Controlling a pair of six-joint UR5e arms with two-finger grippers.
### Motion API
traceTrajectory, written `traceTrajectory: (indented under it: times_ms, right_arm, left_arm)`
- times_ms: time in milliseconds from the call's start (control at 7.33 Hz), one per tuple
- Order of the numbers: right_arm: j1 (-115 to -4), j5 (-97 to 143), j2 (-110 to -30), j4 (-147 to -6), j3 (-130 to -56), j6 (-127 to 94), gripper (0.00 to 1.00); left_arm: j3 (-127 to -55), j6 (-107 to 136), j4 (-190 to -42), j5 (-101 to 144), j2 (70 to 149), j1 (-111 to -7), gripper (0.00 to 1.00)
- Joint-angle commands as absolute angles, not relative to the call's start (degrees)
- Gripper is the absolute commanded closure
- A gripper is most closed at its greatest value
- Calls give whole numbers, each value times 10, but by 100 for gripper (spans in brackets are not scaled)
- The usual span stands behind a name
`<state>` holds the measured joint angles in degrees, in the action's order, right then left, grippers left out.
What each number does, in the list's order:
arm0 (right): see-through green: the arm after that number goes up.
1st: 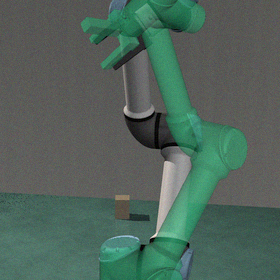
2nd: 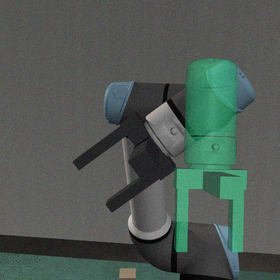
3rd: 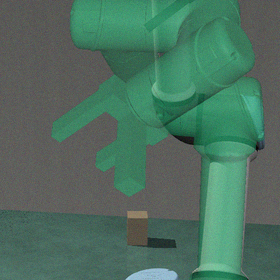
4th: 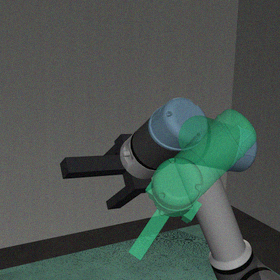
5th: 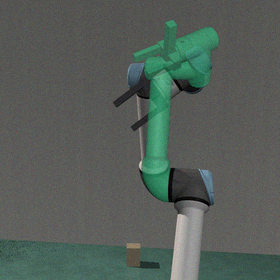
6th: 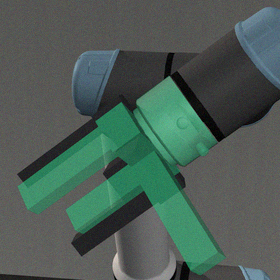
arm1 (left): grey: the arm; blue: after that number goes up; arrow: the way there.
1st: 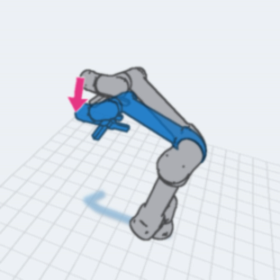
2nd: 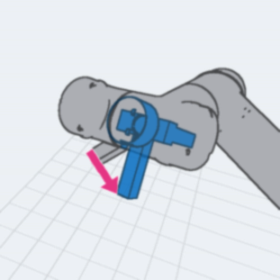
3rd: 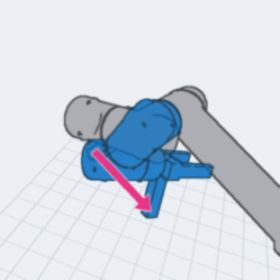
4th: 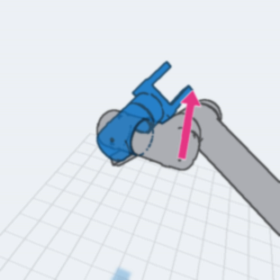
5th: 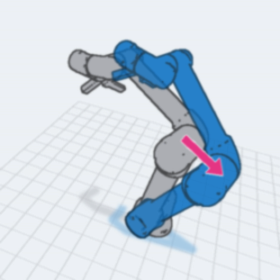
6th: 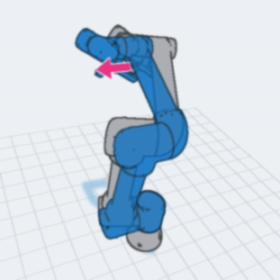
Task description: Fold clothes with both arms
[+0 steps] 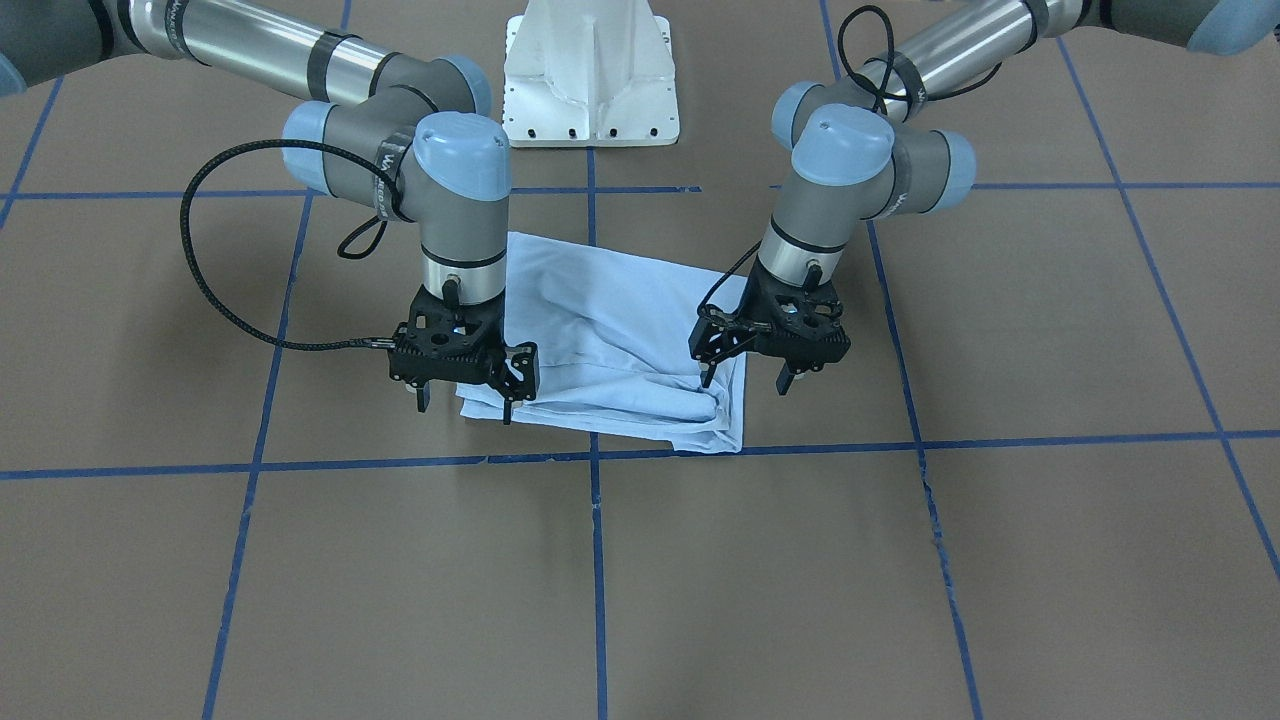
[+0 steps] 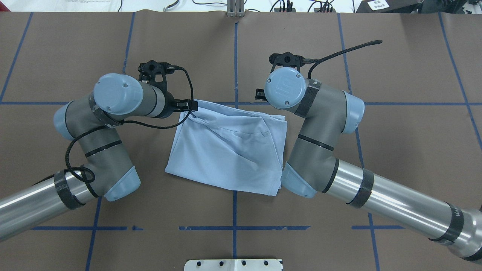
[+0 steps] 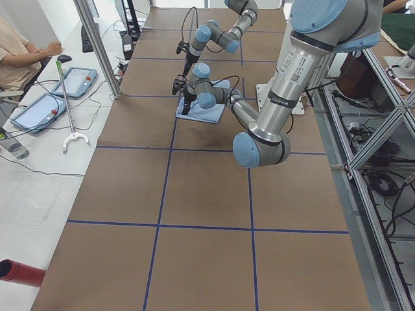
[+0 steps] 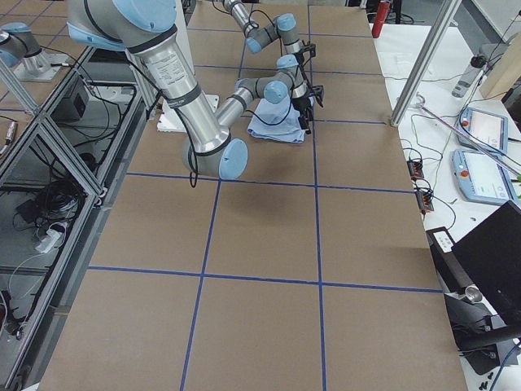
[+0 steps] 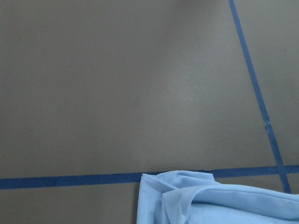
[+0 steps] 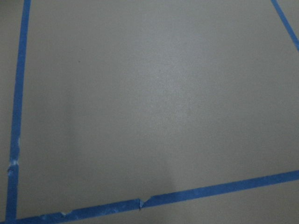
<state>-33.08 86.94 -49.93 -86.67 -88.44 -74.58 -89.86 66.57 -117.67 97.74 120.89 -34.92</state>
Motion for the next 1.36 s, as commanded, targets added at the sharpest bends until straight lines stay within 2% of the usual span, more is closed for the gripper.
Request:
traceTrajectory:
  times_ms: [0, 409, 955, 1227]
  right_arm:
    - [-330, 873, -501, -867, -887, -744, 0]
    - [-330, 873, -503, -867, -888, -745, 0]
    - [-333, 873, -505, -865, -887, -744, 0]
    - [-333, 873, -505, -864, -887, -744, 0]
  left_arm:
    - [-899, 660, -1177, 950, 1208, -328, 0]
    - [-892, 663, -1172, 937, 1212, -301, 0]
    - [-834, 662, -1172, 900, 1243, -307, 0]
    - [-744, 661, -1174, 898, 1314, -343, 0]
